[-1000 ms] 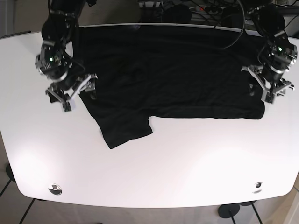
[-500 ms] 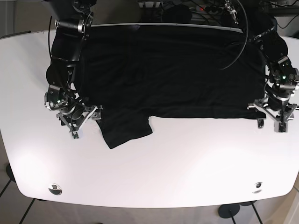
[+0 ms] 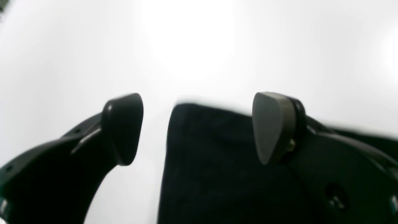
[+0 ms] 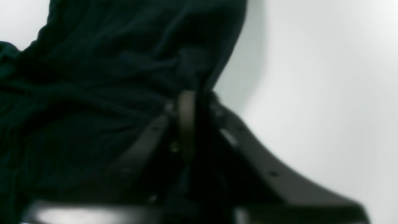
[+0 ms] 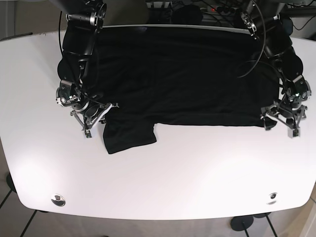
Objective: Fold the T-shirt properly
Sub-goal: 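Move both grippers to the shirt's sides and grasp them, then lift the black shirt's sides with both grippers and fold toward the collar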
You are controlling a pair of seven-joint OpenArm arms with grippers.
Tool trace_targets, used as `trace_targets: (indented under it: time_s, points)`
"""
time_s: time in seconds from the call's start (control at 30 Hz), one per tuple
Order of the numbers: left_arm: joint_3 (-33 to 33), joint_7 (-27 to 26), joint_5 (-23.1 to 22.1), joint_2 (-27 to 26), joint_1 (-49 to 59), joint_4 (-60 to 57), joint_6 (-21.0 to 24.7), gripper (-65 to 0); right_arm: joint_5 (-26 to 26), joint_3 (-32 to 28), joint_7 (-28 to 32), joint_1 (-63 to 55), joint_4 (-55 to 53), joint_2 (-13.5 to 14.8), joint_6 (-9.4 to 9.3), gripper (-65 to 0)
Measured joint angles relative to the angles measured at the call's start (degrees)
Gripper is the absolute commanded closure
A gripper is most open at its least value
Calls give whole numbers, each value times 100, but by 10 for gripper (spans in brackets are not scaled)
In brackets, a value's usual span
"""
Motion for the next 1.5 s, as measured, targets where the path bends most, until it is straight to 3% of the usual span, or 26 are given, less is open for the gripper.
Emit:
trace_targets:
  time_s: [0.1,0.2,0.4,0.47,0.5,0.53,0.57,0.63,0.77,0.9,1.07,1.17,1.3,1.33,1.5]
  points:
    - [337,-328,2,-129,2,-555,-24,-514,2,0,-2,-2,15,-4,0,-19]
    - [337,-400,-7,-149,-46,-935,-24,-514,-48,0,-142,-28,155,-15,0,-19]
    - [332,-1027,-57,-214,-175,-1508,-24,-508,-42,0,-142,-35,160,-26,0,-19]
    - [332,-1045,-50,-212,-175,-1519,-13,-369,-42,0,-142,-37,160,-31,0,-19]
    - [328,-1062,-52,-214,-175,-1526,17,-204,-42,0,-142,-35,162,-31,0,-19]
    - [319,-1139,-55,-212,-173,-1541,28,-89,-66,0,-173,-52,232,-33,-11,-19]
    - [319,-1143,-74,-205,-188,-1543,116,-40,-83,0,-238,-131,380,-46,-20,-19]
    - [321,-1102,-74,-188,-212,-1541,85,-3,-87,2,-251,-286,675,-83,-22,-17]
    - [319,-863,-13,-107,-116,-1106,-398,0,-146,4,-251,-402,1134,-203,-42,-17]
    - [299,-907,-28,254,358,192,-503,0,-164,11,-310,-627,1792,-201,-44,-16]
    - [11,-887,-55,708,1213,2006,-616,0,-144,13,-979,-894,3285,-203,-42,-16]
    - [-494,-114,-31,931,1449,2601,-1172,0,-144,22,-1331,-1311,4181,-201,-42,-16]
    - [-1117,424,-33,1161,1606,3163,-1803,0,-79,120,-1342,-2017,4446,-219,-26,-16]
    - [-1176,570,-26,1172,1670,3224,-1843,0,-46,291,-1331,-2166,4446,-249,63,-16]
    - [-1611,682,-52,1172,1952,3327,-1851,0,542,828,-1110,-2903,4446,-343,28,-16]
